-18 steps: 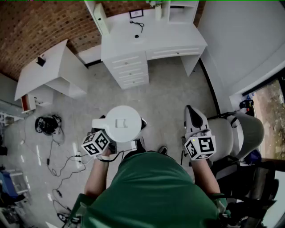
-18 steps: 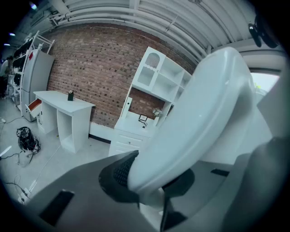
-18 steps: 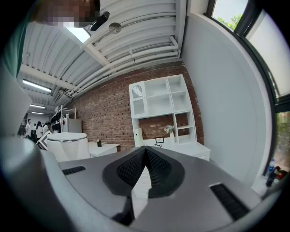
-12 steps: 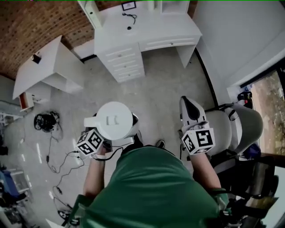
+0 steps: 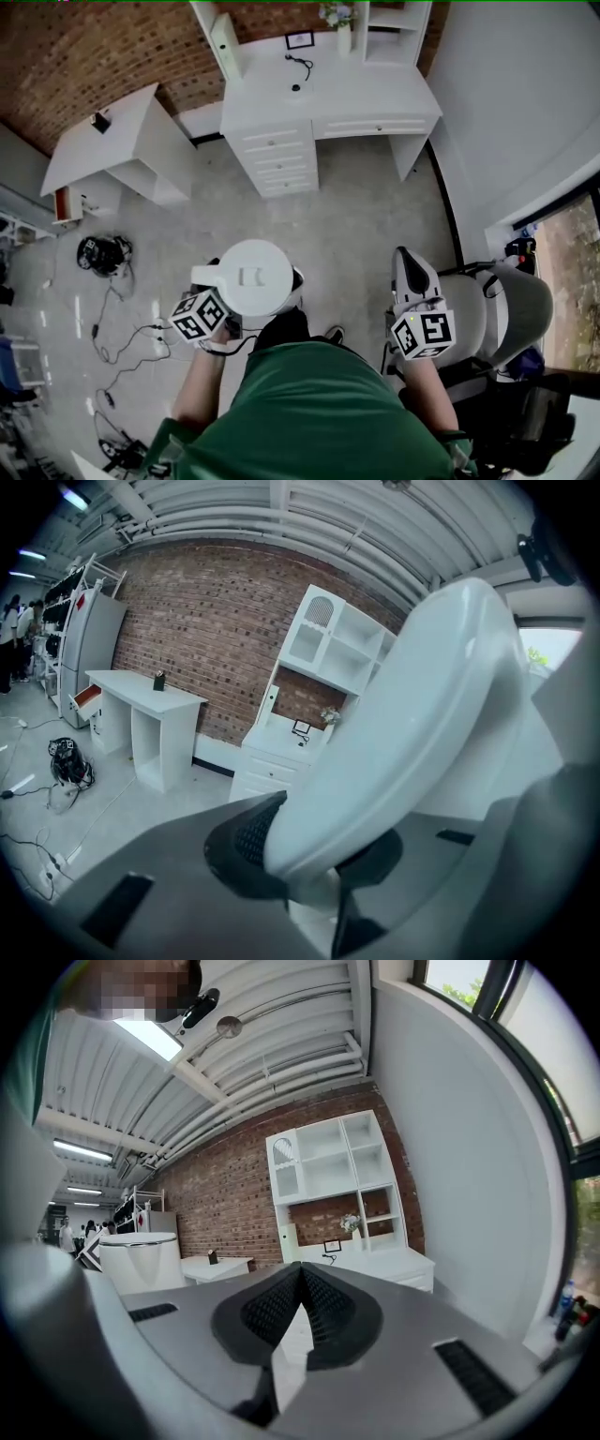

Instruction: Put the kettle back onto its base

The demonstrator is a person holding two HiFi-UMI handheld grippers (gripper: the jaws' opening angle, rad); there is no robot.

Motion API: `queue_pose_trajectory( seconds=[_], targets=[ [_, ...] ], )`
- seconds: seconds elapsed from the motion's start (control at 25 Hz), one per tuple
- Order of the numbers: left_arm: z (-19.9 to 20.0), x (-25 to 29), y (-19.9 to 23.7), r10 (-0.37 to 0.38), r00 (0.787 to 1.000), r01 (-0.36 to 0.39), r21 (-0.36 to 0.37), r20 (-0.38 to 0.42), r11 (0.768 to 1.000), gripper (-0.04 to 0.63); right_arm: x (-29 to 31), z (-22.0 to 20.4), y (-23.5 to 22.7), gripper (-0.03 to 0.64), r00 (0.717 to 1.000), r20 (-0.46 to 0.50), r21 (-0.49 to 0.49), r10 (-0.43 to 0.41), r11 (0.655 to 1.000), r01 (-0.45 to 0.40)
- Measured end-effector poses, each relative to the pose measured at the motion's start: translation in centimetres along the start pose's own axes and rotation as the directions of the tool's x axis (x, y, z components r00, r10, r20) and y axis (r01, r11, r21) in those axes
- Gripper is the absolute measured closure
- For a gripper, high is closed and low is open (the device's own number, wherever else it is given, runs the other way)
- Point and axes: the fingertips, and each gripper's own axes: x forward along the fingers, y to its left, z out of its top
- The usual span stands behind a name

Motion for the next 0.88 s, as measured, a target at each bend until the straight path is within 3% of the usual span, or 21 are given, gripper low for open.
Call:
queue_pose_trajectory(
  seconds=[0.28,0.64,0.88],
  targets=[
    [2.0,5.6,0.8,-0.027,1.0,0.027,0.003,-0.014,1.0,0.494,2.6,-0.3,-2.5,0.595,0.996,-0.028,0.005,-0.087,0.996,0.087],
    [8.5,16.5,2.0,-0.131,0.991,0.132,0.041,-0.017,0.99,0.494,12.6,1.6,-3.5,0.595,0.981,-0.069,-0.033,-0.184,0.983,0.182],
    [12.4,21.3,5.3,-0.157,0.987,0.158,0.059,-0.02,0.986,0.494,19.0,1.2,-1.4,0.595,0.972,-0.131,-0.066,-0.194,0.98,0.186]
  ],
)
